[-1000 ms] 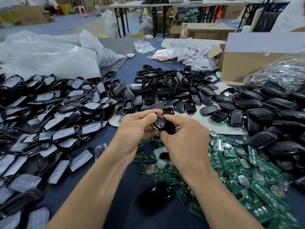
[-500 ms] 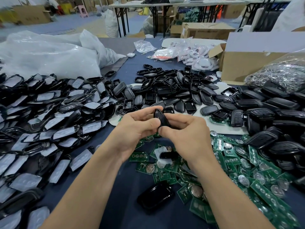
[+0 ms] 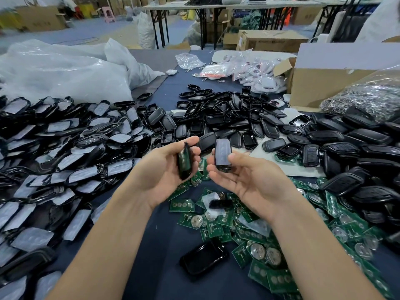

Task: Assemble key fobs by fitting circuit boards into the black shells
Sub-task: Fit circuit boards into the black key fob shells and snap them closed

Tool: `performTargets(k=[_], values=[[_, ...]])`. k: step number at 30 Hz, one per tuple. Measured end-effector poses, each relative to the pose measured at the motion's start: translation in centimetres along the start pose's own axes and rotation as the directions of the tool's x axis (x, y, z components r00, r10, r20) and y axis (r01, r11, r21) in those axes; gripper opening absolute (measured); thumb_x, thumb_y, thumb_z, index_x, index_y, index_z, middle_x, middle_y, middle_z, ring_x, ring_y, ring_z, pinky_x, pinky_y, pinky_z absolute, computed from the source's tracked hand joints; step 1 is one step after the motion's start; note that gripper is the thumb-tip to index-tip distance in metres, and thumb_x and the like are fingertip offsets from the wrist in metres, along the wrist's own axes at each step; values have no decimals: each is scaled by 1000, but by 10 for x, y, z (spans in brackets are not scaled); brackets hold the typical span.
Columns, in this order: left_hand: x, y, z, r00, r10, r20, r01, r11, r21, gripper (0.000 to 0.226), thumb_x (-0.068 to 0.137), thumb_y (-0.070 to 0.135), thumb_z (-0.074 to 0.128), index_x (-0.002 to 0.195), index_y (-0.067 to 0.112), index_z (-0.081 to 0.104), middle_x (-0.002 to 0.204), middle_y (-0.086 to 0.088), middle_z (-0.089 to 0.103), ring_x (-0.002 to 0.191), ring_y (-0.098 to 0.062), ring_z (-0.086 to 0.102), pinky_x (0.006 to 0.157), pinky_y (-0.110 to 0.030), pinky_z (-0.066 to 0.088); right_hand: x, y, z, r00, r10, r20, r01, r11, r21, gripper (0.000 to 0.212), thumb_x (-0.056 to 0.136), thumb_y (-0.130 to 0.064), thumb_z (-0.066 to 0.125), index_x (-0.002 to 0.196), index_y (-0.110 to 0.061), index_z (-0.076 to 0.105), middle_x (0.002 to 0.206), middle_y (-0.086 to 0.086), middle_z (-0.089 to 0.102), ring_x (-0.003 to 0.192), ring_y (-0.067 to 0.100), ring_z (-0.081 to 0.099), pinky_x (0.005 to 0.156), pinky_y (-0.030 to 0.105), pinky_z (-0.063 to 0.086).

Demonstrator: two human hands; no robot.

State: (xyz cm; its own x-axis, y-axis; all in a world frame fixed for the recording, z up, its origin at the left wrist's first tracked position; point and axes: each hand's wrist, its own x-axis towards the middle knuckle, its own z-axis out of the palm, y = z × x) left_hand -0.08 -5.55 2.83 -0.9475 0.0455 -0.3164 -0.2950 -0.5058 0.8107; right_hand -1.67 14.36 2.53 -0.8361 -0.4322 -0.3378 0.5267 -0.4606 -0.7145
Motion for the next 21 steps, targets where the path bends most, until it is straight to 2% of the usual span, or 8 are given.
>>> performTargets(k=[3, 6, 9, 12, 17, 21], values=[[-1, 0, 1, 1000, -18, -7, 18, 999, -44, 42, 86, 21, 64, 126, 9, 71, 80, -1, 60, 67, -12, 60, 60, -20, 59, 0, 1, 1, 1000, 6, 14, -5, 997, -75, 24, 101, -2, 51, 115, 7, 68, 116, 28, 73, 95, 34, 75, 76, 36, 64], [1, -6, 4, 995, 67, -79, -53, 985, 161, 25, 96, 18, 64, 120, 17, 74, 76, 3, 58, 59, -8, 53, 48, -17, 49, 0, 4, 4, 1000, 15, 16, -13, 993, -115, 23, 102, 0, 49, 116, 7, 67, 112, 27, 74, 94, 33, 75, 76, 36, 64], [3, -15, 11, 974, 192, -119, -140, 926, 352, 17, 96, 13, 69, 101, 20, 83, 78, -4, 67, 56, -10, 52, 47, -20, 46, 0, 5, 6, 999, 22, 27, -18, 989, -148, 24, 102, 4, 47, 114, 7, 68, 106, 26, 76, 88, 31, 77, 74, 34, 64], [3, -21, 15, 960, 258, -111, -189, 884, 427, 9, 93, 14, 75, 97, 16, 82, 72, -8, 64, 54, -11, 51, 47, -20, 45, 1, 7, 6, 1000, 12, 14, -9, 981, -195, 22, 101, 7, 48, 108, 6, 70, 99, 25, 77, 85, 31, 77, 73, 35, 64], [3, -24, 16, 917, 363, -162, -228, 814, 535, 6, 88, 11, 78, 88, 16, 82, 58, 7, 68, 50, -7, 55, 46, -18, 44, 3, 12, 9, 999, -40, 23, 46, 940, -339, 25, 100, 3, 55, 93, -5, 78, 95, 18, 79, 86, 29, 78, 73, 33, 64], [3, -26, 17, 849, 485, -209, -260, 729, 634, 5, 78, 21, 84, 79, 26, 83, 69, 8, 76, 56, -4, 63, 50, -20, 48, 4, 21, 13, 989, -150, 10, 138, 881, -452, 28, 102, -2, 56, 88, -11, 79, 92, 18, 78, 78, 28, 78, 65, 28, 62]])
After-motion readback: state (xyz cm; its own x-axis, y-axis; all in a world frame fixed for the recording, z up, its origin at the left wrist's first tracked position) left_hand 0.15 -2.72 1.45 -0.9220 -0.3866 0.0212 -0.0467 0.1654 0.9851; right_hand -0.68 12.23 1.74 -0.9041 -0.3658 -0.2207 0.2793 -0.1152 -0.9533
